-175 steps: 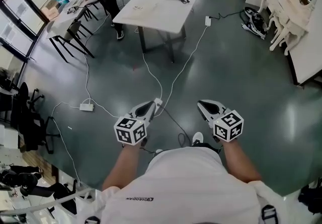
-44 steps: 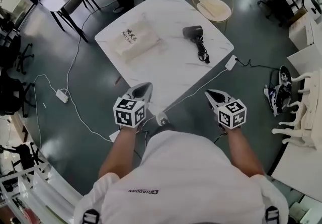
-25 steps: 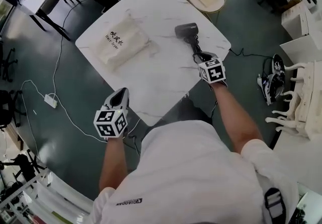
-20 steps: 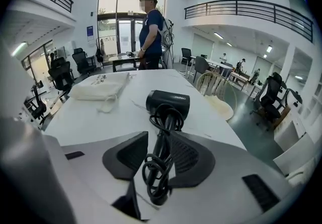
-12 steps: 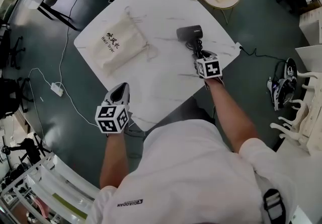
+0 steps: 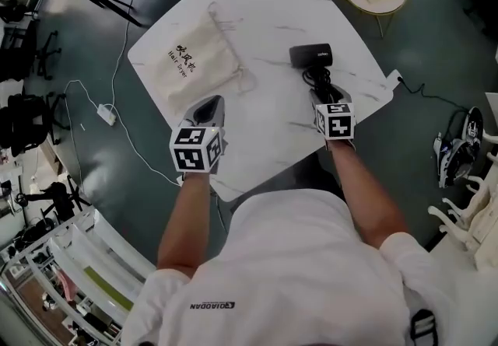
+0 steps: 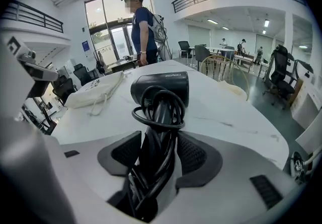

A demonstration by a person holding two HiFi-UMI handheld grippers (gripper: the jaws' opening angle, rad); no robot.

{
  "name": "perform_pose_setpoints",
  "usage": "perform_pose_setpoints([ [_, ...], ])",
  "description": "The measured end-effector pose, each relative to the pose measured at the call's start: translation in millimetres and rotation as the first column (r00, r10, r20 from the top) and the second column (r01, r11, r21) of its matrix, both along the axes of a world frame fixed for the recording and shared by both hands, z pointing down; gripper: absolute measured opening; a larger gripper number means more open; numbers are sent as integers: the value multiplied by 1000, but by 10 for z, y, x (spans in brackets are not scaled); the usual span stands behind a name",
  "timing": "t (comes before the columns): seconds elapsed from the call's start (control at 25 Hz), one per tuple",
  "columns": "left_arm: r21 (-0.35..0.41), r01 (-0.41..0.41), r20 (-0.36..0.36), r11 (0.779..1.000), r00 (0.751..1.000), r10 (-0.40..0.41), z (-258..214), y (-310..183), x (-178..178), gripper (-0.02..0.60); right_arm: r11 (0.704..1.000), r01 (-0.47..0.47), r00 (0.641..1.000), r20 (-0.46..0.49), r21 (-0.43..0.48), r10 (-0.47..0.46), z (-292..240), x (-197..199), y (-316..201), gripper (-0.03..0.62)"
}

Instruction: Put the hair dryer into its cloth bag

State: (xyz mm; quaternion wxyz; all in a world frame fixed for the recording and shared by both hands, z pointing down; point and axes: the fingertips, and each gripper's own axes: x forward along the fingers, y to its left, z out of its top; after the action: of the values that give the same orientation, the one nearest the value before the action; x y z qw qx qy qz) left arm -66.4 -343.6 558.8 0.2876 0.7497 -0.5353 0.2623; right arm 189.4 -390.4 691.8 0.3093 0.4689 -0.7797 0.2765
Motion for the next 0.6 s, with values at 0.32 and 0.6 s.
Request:
perform_pose_setpoints([
  [0.32,-20,56,87,998,995,-54,181,-579,50,50,999,-13,998,64,-36,15,52,48,-24,242],
  [0.6,-91,89,139,992,987,-76,527,-1001,79,135,997,-28,984,172,-74,40,56,92,-26,224],
])
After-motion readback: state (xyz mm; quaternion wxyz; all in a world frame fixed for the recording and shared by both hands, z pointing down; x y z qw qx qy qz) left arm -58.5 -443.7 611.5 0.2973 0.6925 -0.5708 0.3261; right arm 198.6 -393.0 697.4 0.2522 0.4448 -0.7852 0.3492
